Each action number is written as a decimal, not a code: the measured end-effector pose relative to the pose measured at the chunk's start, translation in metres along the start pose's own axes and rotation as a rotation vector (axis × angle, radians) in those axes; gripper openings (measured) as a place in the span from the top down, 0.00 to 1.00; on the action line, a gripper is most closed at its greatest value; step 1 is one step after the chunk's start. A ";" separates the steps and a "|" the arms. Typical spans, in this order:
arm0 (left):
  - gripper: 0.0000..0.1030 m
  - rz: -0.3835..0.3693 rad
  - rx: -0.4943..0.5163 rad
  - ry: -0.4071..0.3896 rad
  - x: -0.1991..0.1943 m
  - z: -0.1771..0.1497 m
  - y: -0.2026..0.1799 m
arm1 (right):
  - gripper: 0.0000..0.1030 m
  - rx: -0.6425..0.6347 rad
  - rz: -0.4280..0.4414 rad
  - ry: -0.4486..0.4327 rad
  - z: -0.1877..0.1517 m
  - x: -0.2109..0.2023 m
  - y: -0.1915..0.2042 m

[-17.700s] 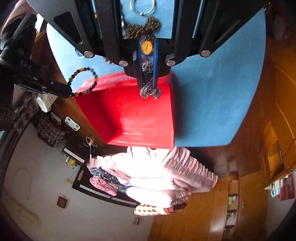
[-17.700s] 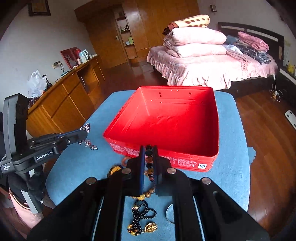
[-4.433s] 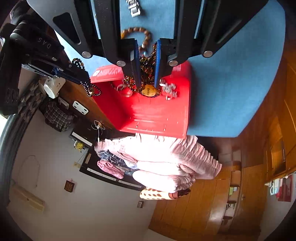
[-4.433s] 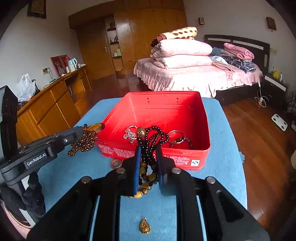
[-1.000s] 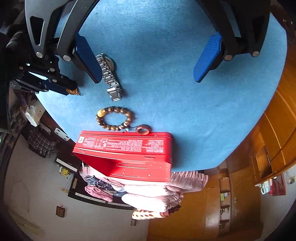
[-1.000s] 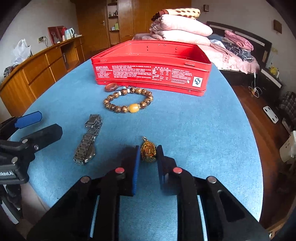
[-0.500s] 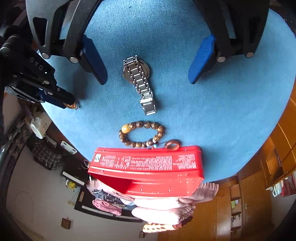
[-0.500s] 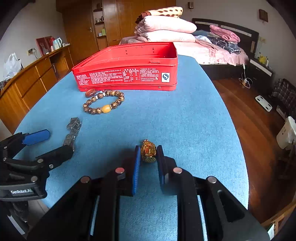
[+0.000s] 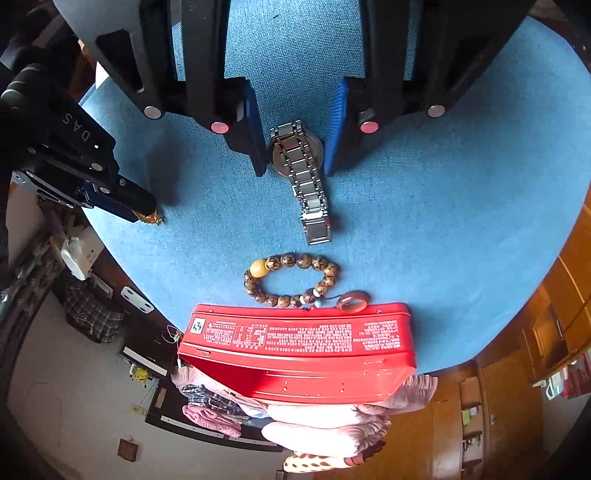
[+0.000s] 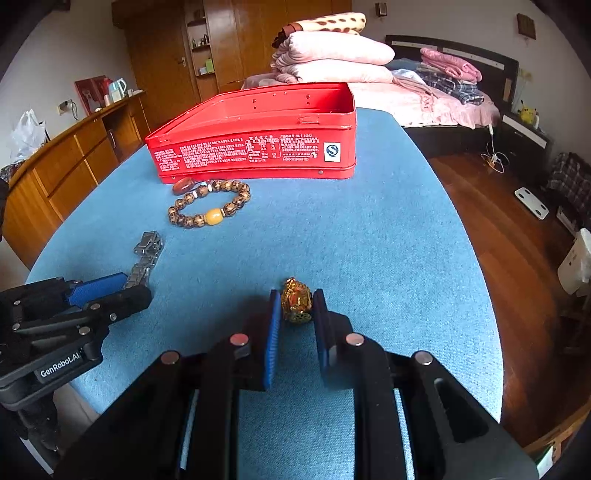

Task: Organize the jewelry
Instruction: 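Grasp the gold pendant with the right tool while the left tool grasps the silver watch, then carry the pendant and watch into the red tin and open both tools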

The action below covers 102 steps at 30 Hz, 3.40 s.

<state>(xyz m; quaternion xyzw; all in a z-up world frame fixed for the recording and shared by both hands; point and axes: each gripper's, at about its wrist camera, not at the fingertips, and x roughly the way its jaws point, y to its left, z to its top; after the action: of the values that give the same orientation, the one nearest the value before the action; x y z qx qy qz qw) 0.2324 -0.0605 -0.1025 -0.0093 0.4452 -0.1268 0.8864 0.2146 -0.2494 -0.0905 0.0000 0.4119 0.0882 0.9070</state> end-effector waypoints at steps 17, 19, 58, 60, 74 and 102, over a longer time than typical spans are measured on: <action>0.70 0.008 -0.029 -0.035 -0.006 0.003 0.026 | 0.85 -0.009 -0.022 0.016 0.001 0.003 0.003; 0.70 0.003 -0.031 -0.040 -0.007 0.004 0.027 | 0.85 -0.012 -0.025 0.014 0.002 0.002 0.004; 0.70 -0.031 -0.104 -0.255 -0.053 0.071 0.060 | 0.89 -0.058 0.016 -0.133 0.085 -0.022 0.024; 0.70 -0.033 -0.102 -0.277 -0.057 0.081 0.058 | 0.89 -0.065 0.018 -0.146 0.095 -0.024 0.025; 0.70 -0.028 -0.070 -0.343 -0.052 0.153 0.046 | 0.89 -0.075 0.025 -0.182 0.161 -0.012 0.020; 0.68 -0.030 -0.044 -0.197 0.087 0.235 0.049 | 0.86 -0.003 -0.015 -0.016 0.217 0.118 -0.014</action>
<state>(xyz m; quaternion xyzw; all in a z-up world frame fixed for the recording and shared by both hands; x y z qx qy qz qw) 0.4790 -0.0560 -0.0358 -0.0480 0.3584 -0.1288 0.9234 0.4554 -0.2284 -0.0364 -0.0039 0.4043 0.0822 0.9109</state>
